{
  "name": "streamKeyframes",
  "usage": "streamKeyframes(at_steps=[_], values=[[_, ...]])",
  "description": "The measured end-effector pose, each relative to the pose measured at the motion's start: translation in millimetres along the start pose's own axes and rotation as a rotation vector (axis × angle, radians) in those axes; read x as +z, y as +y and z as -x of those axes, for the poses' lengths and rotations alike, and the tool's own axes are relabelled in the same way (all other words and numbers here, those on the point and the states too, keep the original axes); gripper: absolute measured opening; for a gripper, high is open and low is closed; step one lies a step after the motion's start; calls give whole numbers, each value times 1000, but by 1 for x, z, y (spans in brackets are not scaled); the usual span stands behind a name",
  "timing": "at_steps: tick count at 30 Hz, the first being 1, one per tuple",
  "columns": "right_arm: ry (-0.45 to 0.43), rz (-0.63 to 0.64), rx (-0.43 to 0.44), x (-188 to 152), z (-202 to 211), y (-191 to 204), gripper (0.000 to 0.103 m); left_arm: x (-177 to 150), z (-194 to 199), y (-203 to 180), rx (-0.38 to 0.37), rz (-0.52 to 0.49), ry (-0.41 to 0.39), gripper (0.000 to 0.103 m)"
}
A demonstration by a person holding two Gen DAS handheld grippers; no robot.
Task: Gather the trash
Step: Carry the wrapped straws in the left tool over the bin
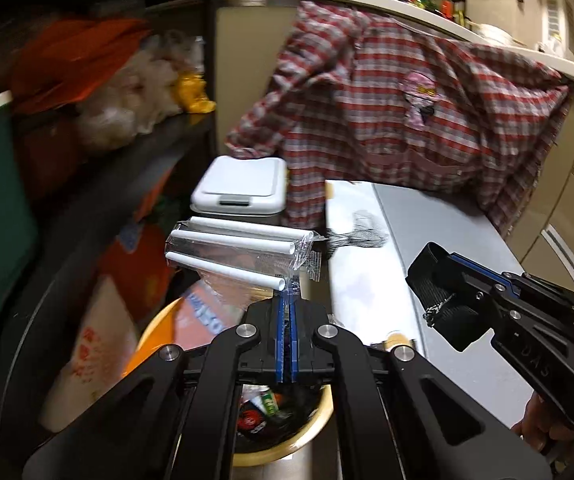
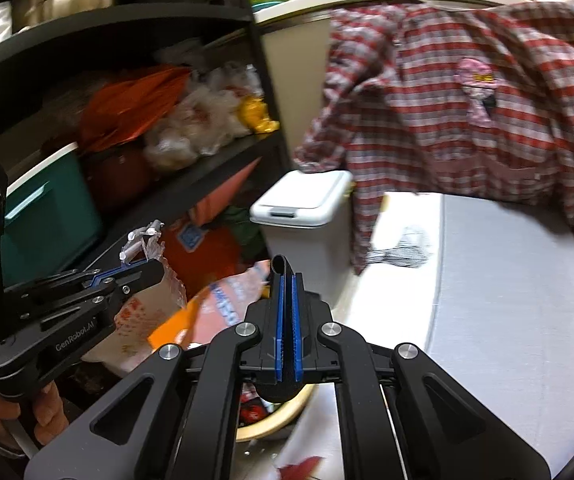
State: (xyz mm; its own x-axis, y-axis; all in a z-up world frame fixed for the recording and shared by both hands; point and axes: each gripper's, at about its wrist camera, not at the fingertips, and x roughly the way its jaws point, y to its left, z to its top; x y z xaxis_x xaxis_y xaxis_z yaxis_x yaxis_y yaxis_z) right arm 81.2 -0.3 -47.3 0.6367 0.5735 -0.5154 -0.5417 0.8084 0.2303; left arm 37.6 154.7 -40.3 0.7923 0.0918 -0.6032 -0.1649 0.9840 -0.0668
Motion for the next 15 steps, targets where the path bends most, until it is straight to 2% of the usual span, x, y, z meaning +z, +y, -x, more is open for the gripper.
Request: streamKeyframes(at_steps=[8, 15], values=[[72, 25, 71, -10, -35, 34, 4, -21, -5, 46, 21, 93, 22, 2], [121, 44, 94, -19, -63, 53, 4, -26, -18, 70, 27, 128, 34, 2]])
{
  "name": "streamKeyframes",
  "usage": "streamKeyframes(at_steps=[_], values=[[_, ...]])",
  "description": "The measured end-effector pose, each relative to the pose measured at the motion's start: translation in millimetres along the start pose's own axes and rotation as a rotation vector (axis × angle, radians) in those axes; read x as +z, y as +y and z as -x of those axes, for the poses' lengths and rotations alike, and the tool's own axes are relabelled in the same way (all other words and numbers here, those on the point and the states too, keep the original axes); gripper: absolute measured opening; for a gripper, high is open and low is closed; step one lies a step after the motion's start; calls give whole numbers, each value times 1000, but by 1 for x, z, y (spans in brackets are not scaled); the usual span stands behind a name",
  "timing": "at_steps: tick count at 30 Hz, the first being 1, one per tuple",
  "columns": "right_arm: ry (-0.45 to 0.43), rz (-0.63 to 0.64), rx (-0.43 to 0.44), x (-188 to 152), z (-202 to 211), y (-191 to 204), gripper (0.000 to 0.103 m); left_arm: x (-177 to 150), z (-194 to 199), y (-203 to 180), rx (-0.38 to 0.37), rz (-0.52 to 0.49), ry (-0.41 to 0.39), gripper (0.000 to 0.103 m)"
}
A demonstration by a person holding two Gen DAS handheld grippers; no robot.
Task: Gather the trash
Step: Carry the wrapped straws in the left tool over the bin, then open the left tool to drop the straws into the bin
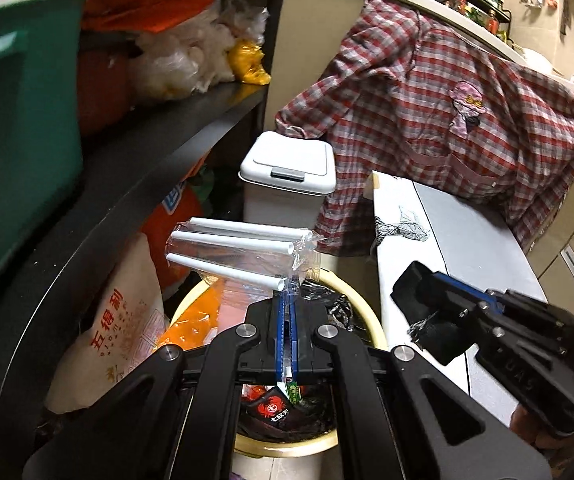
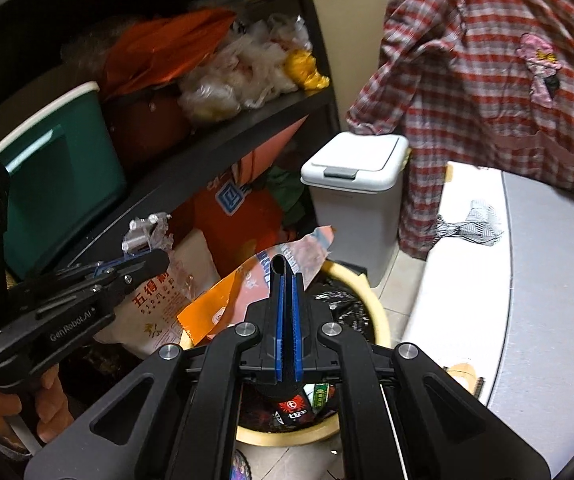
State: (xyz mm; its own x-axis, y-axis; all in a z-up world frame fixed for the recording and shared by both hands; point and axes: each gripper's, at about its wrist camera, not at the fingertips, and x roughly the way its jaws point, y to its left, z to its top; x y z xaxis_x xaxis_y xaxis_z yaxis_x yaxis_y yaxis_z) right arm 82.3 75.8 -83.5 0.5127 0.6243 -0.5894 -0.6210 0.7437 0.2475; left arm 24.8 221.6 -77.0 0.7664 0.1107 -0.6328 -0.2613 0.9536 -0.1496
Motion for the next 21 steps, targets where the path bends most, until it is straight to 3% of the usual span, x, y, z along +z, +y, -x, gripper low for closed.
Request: streamKeyframes(at_steps=[17, 19, 20, 21], values=[[65, 3, 37, 3, -65, 8, 10, 1, -44, 24, 41, -18, 81, 4], [69, 0, 34, 3, -69, 6, 10, 1, -47, 27, 49, -18, 86, 11], [72, 1, 37, 3, -72, 6, 10, 0, -49, 29, 58, -18, 88, 21], [76, 4, 39, 3, -74, 6, 10, 0, -51, 29, 59, -17, 91, 39]])
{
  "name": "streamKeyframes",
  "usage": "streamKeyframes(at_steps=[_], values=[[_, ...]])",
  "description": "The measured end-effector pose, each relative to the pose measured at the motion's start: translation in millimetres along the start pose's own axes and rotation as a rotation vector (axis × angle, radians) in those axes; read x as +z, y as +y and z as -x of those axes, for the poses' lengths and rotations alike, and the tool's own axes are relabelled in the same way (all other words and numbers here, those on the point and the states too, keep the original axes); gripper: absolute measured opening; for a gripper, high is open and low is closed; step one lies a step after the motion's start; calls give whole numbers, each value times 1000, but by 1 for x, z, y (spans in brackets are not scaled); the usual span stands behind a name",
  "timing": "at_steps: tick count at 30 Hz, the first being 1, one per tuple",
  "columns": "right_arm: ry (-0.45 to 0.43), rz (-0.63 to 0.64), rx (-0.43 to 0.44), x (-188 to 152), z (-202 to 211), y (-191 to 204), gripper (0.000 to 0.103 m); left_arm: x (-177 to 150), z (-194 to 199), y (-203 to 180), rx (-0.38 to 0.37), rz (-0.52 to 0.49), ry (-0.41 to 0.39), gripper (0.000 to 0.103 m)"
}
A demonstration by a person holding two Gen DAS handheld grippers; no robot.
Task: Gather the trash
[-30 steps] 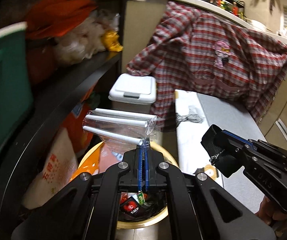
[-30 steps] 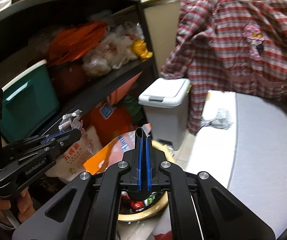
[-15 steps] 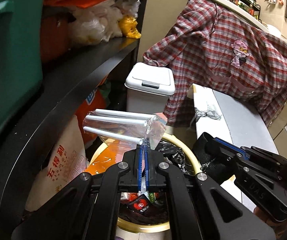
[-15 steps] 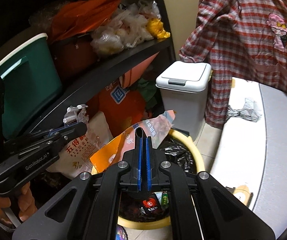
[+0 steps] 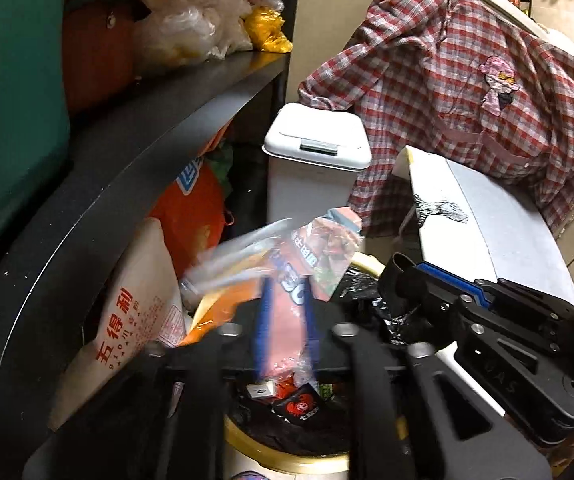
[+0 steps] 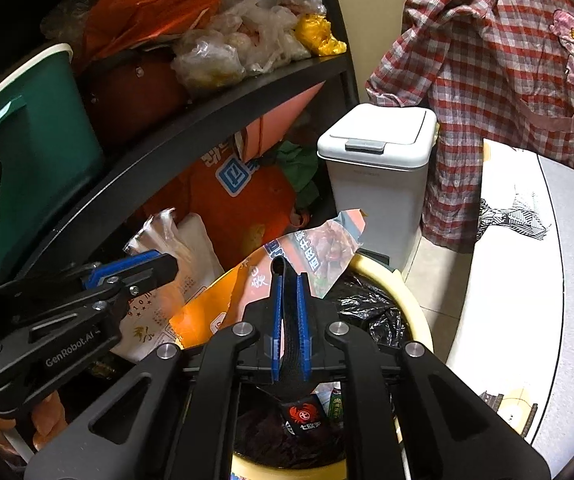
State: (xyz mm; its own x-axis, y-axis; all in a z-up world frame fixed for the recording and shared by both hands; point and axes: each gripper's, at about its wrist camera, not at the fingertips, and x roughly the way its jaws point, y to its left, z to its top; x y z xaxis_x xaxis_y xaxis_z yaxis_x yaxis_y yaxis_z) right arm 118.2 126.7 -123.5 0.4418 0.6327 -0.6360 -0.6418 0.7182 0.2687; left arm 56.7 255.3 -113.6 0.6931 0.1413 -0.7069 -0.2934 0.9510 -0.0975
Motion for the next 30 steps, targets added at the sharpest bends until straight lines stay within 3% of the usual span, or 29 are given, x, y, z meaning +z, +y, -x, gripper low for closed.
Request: streamKeyframes(at_steps=[1, 2, 3, 5, 9, 19, 30], values=[[12, 7, 4, 0, -3, 0, 14, -1, -3, 1, 3, 1, 10, 51], [21, 10, 8, -1, -5, 0, 20, -2, -5, 2, 29, 0, 11, 73], [30, 10, -3, -2, -6, 0, 24, -2, -6, 4, 63, 3, 6, 79], [32, -5, -23, -4, -6, -4, 40, -3, -9, 11, 61, 15, 19, 79], [26, -27, -37, -8, 0, -10, 49, -5, -14, 20, 65, 48, 45, 79], [10, -24, -54, -8, 15, -9, 56, -3, 1, 4, 56, -2, -7, 81], [-6, -24, -79, -11, 34, -8, 59, -6, 22, 7, 58, 20, -52, 83]])
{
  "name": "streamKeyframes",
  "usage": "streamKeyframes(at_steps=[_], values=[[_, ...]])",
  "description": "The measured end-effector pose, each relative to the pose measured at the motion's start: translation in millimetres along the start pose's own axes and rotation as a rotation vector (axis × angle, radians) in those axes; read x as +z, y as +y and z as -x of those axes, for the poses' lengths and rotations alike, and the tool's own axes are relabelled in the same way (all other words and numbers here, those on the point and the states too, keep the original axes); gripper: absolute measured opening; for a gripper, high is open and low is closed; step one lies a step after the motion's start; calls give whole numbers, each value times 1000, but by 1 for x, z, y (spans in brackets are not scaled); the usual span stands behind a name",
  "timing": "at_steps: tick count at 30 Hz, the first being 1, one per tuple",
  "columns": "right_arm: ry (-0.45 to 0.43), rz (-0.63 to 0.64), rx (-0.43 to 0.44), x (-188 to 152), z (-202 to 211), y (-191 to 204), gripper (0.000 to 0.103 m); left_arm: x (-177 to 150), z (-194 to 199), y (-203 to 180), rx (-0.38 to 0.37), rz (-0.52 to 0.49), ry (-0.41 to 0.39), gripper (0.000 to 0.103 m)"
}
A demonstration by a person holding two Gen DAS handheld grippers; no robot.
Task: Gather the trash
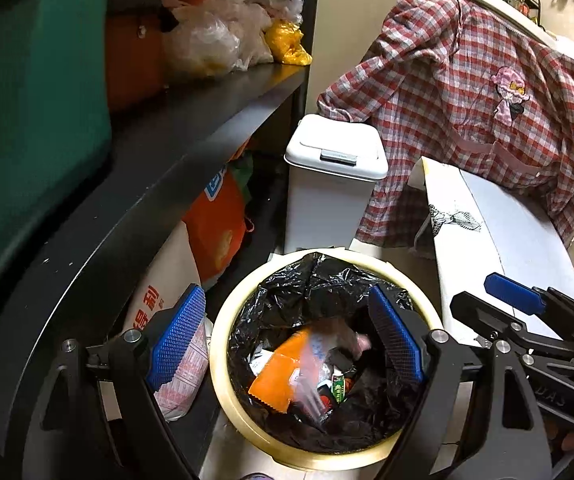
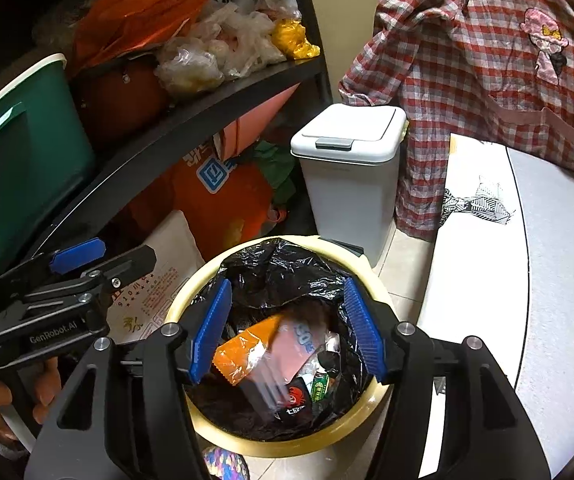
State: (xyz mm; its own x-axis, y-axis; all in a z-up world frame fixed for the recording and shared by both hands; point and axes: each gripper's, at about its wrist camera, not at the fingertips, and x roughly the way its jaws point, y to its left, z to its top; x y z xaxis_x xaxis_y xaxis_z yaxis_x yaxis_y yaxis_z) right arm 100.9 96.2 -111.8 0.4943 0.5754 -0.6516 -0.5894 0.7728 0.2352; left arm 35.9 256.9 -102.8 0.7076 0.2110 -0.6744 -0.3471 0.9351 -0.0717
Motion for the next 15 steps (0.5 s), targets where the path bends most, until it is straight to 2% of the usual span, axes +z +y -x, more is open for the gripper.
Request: streamKeyframes(at_steps=[15], values=[[-114, 34, -72, 0, 66, -2, 64, -1, 51, -26, 18, -22, -103, 85]])
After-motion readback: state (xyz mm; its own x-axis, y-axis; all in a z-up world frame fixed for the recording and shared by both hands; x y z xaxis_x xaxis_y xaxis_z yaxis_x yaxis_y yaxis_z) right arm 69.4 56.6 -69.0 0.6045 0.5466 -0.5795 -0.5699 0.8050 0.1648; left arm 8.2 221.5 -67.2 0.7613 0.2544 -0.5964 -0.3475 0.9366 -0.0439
